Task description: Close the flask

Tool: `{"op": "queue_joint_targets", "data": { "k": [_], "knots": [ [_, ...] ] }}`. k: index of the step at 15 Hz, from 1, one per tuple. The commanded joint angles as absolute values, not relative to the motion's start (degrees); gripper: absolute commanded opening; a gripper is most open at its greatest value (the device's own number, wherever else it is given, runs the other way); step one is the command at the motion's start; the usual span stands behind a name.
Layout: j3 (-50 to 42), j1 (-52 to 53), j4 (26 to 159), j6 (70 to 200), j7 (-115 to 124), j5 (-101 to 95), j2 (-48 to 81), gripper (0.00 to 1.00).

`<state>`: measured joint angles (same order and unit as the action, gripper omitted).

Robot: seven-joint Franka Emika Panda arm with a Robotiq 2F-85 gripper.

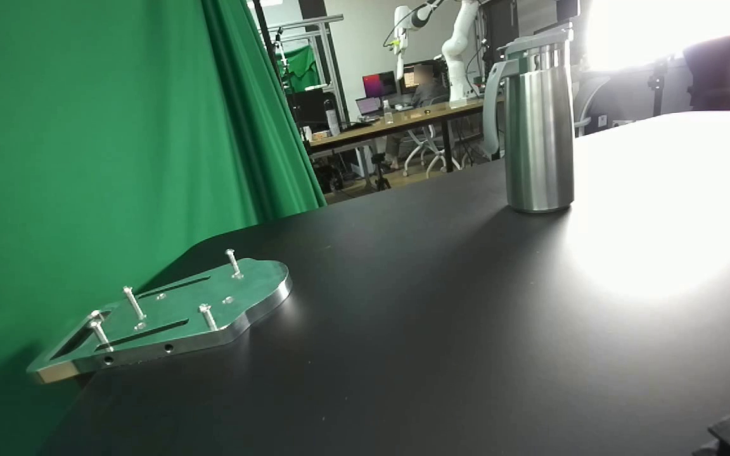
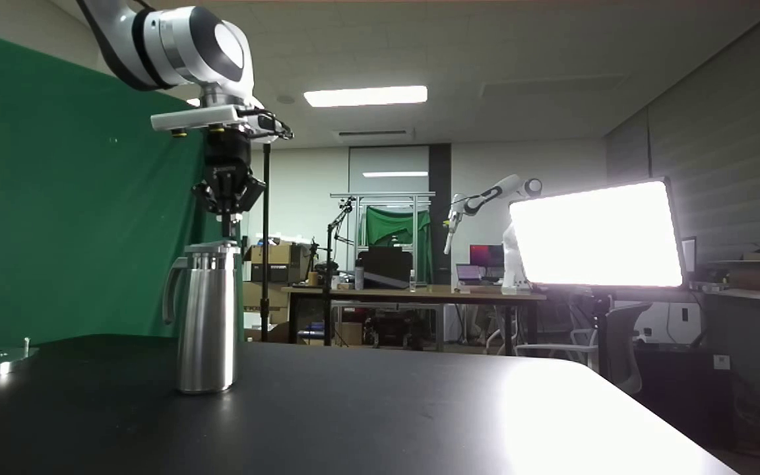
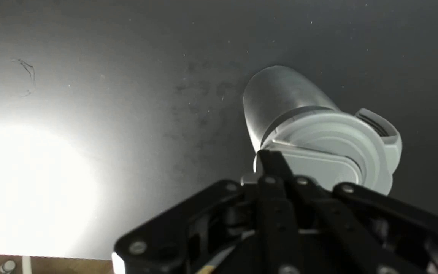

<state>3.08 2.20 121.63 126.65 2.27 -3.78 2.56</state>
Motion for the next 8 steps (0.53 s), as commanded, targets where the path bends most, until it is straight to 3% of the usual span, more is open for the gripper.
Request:
{"op": "queue_joint_targets", "data": {
  "k": [1, 8],
  "knots": [
    [2.61, 2.18, 122.00, 130.39, 3.49, -2.44, 2.97, 0.00],
    [2.22, 2.15, 123.20, 131.84, 3.37, -2.40, 3.80, 0.00]
  ]
}}
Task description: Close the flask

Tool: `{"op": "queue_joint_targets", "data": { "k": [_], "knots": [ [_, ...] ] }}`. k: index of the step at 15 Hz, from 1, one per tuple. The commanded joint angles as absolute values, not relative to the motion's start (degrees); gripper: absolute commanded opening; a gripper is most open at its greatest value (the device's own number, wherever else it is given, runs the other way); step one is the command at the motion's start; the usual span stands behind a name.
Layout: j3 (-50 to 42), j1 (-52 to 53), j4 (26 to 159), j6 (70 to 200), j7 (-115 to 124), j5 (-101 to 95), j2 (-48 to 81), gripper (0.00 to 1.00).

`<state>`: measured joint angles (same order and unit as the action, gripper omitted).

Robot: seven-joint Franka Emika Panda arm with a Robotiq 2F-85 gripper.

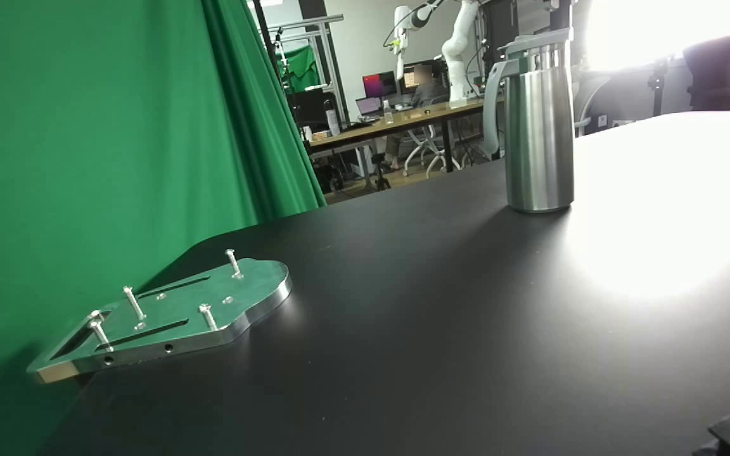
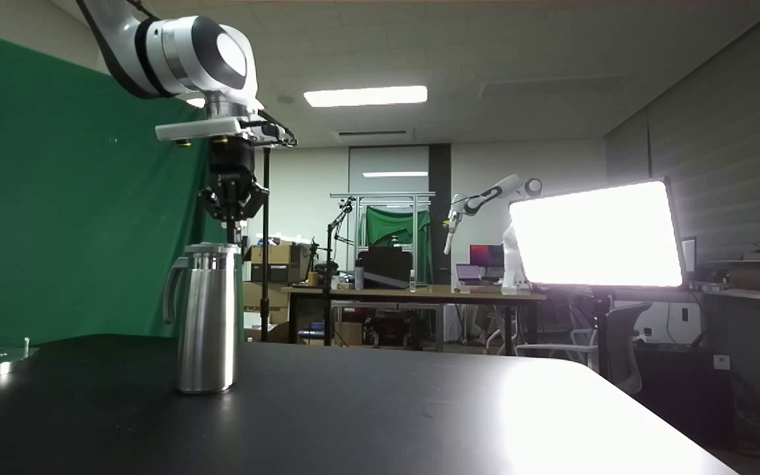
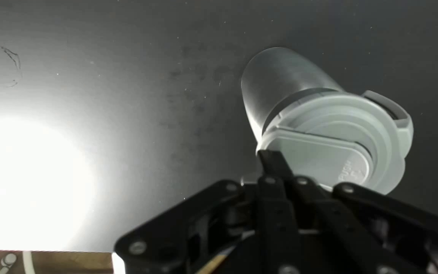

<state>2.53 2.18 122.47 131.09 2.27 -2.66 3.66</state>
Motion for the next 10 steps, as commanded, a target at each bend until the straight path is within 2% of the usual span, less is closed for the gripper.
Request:
{"op": "queue_joint_targets", "data": {
  "k": [1, 10],
  "knots": [
    [2.19, 2.15, 123.39, 131.94, 3.42, -2.37, 3.80, 0.00],
    [2.09, 1.77, 122.15, 129.87, 1.81, 0.63, 1.68, 0.00]
  ]
}}
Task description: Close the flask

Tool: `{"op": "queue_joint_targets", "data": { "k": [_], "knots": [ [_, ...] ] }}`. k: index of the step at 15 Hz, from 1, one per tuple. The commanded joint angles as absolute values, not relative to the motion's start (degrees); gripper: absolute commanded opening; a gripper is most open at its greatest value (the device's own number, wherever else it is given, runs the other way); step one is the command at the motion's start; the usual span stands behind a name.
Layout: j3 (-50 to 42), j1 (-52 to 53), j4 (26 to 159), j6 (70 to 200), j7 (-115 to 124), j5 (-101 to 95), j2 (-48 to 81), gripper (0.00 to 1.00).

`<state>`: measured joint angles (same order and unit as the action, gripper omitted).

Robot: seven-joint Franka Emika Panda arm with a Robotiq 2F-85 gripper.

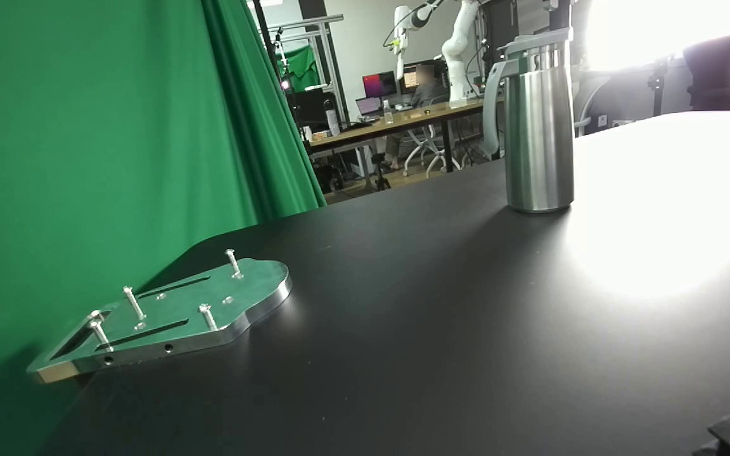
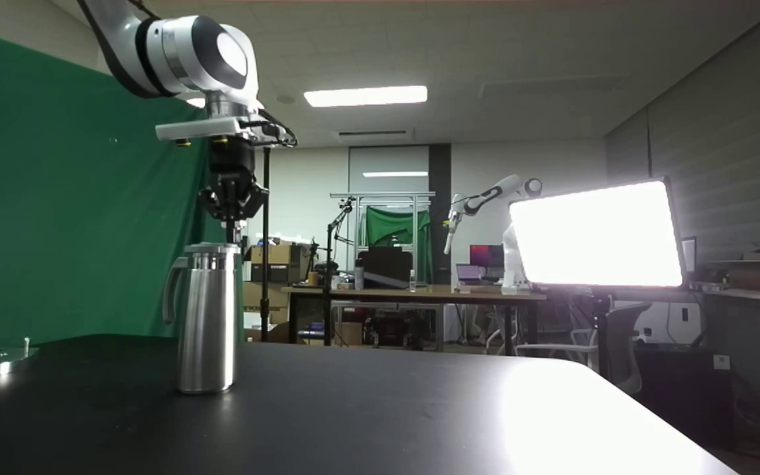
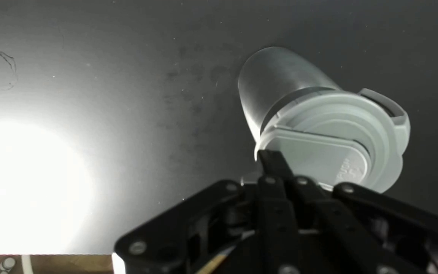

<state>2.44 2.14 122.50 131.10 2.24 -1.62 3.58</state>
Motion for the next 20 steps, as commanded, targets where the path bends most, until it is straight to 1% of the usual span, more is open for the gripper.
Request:
{"op": "queue_joint_targets", "data": {
  "k": [1, 8, 9, 10, 11, 14, 16, 20],
  "knots": [
    [2.02, 1.60, 122.06, 129.62, 1.38, 1.71, 0.97, 0.00],
    [-0.01, -0.13, 122.19, 123.19, -3.83, 2.69, -7.80, 0.00],
    [-0.40, -0.41, 122.18, 121.86, -4.41, 2.04, -8.96, 0.26],
    [-0.85, -0.74, 122.19, 120.49, -5.23, 1.45, -9.98, 0.26],
    [-1.36, -1.10, 122.16, 118.92, -6.07, 1.04, -10.93, 0.31],
    [-2.81, -2.16, 121.75, 114.69, -8.15, 0.49, -13.01, 0.53],
    [-3.77, -2.90, 121.68, 112.32, -9.32, -0.19, -14.31, 0.66],
    [-5.00, -3.81, 122.06, 108.48, -11.19, -1.79, -16.47, 0.93]
  ]
}}
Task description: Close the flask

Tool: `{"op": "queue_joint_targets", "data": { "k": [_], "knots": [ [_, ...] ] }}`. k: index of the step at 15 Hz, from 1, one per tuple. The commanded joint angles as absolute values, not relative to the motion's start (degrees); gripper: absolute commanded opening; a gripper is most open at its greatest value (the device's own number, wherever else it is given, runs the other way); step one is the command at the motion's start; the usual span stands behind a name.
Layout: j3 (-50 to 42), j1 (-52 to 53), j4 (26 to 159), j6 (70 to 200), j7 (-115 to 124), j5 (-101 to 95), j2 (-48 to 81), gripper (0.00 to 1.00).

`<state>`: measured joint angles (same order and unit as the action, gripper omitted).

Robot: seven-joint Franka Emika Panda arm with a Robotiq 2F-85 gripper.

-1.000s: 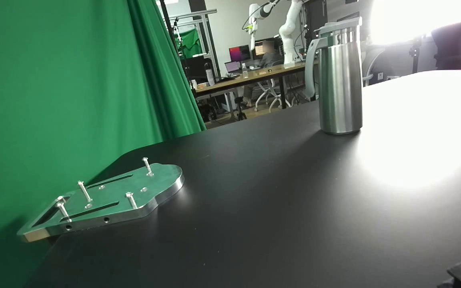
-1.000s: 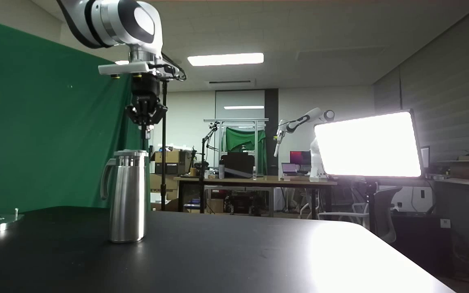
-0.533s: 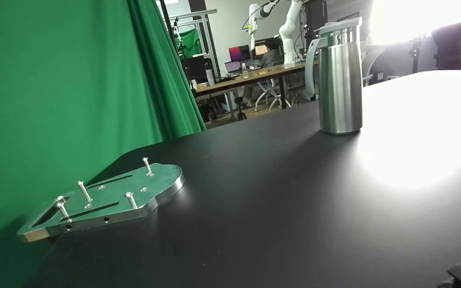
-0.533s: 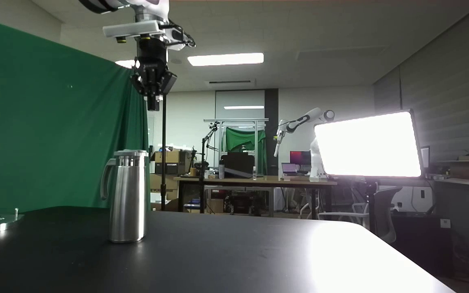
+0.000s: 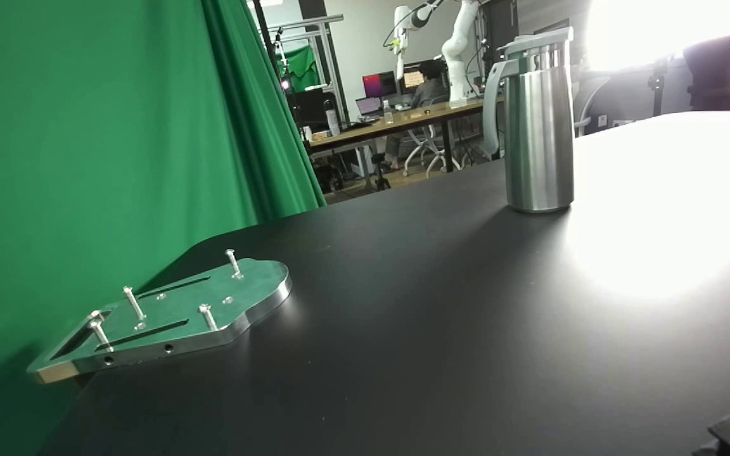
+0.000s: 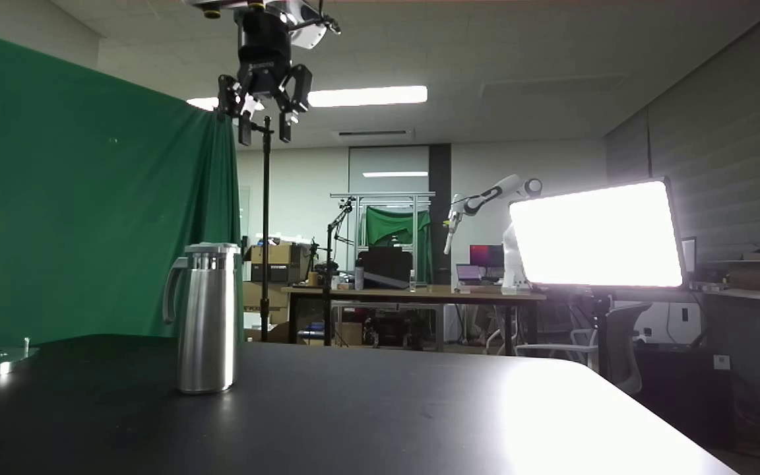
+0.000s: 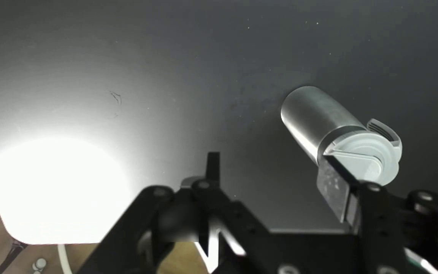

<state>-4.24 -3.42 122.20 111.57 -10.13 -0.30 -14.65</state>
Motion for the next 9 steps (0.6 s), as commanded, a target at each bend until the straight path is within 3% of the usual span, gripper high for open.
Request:
{"op": "queue_joint_targets", "data": {
  "k": [1, 9],
  "knots": [
    [-5.13, -3.94, 122.16, 107.65, -11.41, -2.14, -16.89, 0.98],
    [-5.27, -3.76, 122.25, 106.24, -11.28, -3.43, -16.88, 1.00]
  ]
}}
